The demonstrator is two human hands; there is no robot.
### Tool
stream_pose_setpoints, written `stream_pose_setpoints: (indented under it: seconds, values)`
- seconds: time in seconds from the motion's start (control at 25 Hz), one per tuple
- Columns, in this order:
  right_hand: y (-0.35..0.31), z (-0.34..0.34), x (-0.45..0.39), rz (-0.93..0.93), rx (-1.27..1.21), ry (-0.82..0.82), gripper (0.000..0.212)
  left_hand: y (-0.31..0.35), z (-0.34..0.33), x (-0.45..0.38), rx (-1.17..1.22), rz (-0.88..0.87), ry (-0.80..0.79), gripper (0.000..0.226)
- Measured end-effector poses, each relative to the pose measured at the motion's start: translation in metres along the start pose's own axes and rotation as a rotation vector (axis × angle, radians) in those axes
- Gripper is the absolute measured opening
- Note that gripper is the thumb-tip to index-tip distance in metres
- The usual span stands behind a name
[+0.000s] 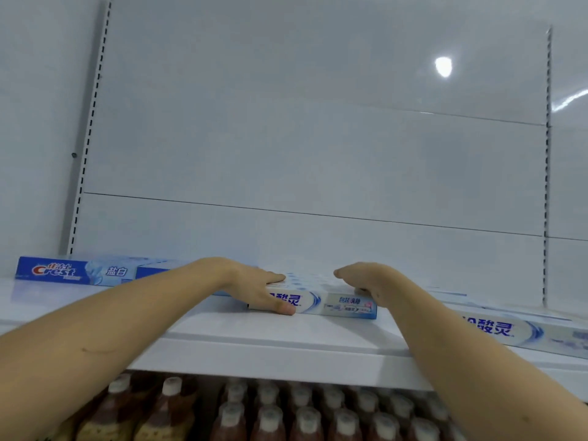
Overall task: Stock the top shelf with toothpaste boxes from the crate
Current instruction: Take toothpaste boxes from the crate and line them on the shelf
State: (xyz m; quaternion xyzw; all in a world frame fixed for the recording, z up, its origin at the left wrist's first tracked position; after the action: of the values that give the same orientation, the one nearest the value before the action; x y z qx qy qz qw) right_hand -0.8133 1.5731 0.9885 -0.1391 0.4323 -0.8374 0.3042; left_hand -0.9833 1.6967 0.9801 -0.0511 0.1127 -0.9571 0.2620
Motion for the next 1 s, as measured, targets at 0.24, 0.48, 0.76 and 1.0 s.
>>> stream_pose_setpoints:
  seconds: [0.24, 0.48, 0.76, 1.0]
  values:
    - [0.018, 0.004, -0.021, -0.113, -0.337, 0.024, 0.039, -0.009, -0.005, -0.006, 0.019, -0.002, -0.025, 0.095]
    - [0.023, -0.001, -0.022, -0.145, -0.548, -0.122, 0.071, -0.01, -0.001, -0.006, -0.045, 0.019, -0.082, 0.095]
    - [0.0, 0.027, 0.05, 0.24, -0.491, 0.018, 0.051, 0.019, 0.017, 0.022, -0.046, 0.067, -0.007, 0.134]
    - [0.02, 0.077, 0.12, 0.599, -0.331, -0.015, 0.032, 0.122, 0.023, 0.052, 0.243, 0.067, 0.164, 0.103]
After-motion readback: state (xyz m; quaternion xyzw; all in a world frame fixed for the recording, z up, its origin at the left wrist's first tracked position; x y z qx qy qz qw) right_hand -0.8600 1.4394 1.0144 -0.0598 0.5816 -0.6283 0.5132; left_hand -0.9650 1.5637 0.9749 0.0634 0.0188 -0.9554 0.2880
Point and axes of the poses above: each hand's wrist, its own x-axis away from the middle knuckle, its own z-axis out of the back of the hand, y = z × x, the point moved 6 cm from there along -x, towards the middle knuckle, and after that the axes turned 11 degrees about -x, right-handed, at the moved point
